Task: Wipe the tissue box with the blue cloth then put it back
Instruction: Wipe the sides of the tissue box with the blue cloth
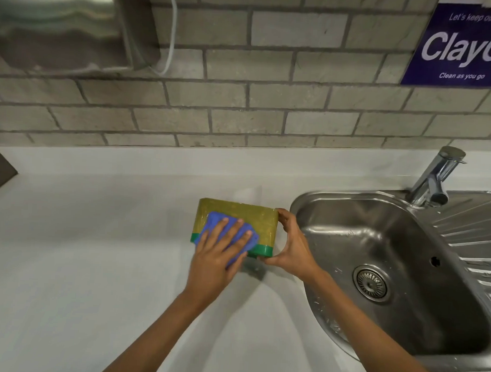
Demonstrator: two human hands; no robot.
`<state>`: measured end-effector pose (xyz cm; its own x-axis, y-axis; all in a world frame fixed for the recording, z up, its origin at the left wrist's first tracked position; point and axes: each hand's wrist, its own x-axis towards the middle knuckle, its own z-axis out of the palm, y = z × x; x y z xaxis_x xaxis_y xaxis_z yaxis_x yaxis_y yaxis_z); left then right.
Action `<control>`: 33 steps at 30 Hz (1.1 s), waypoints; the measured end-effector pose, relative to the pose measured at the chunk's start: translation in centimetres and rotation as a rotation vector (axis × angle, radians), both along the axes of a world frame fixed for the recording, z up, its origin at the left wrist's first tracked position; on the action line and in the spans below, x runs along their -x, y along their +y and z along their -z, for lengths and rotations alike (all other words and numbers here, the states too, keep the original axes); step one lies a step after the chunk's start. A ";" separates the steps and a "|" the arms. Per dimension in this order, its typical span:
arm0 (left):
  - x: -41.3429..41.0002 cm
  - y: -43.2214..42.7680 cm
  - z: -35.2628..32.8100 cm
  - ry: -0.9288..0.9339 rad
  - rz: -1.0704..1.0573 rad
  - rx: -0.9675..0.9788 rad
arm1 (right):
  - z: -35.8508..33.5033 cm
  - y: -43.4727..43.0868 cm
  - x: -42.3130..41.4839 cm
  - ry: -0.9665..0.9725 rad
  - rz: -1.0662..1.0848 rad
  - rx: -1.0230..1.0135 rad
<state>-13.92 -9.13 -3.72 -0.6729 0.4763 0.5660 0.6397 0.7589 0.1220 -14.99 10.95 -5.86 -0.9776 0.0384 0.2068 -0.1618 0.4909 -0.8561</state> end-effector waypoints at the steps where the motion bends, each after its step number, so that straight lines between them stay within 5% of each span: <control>1: 0.4 -0.4 -0.4 -0.030 -0.048 -0.057 | 0.0 -0.1 0.0 -0.004 -0.003 -0.001; 5: 1.5 2.8 -2.6 -0.132 -0.149 -0.158 | 0.2 -0.4 0.1 -0.002 -0.005 0.004; 12: 0.2 2.2 -0.5 0.051 0.072 0.091 | 0.1 0.2 0.1 -0.008 -0.017 0.015; 21: 0.1 0.1 -0.2 -0.020 -0.123 -0.204 | 0.1 0.2 0.2 -0.009 -0.021 -0.008; 28: -0.8 3.7 -0.4 0.125 0.109 0.174 | -0.3 0.3 -0.2 -0.037 -0.042 0.030; 33: 0.5 -0.6 0.5 0.016 0.031 -0.066 | -0.2 0.4 0.0 -0.034 -0.029 0.009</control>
<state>-14.39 -9.76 -4.26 -0.6489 0.4579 0.6077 0.6650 0.7294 0.1605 -15.02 11.35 -5.66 -0.9847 0.0111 0.1737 -0.1472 0.4787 -0.8656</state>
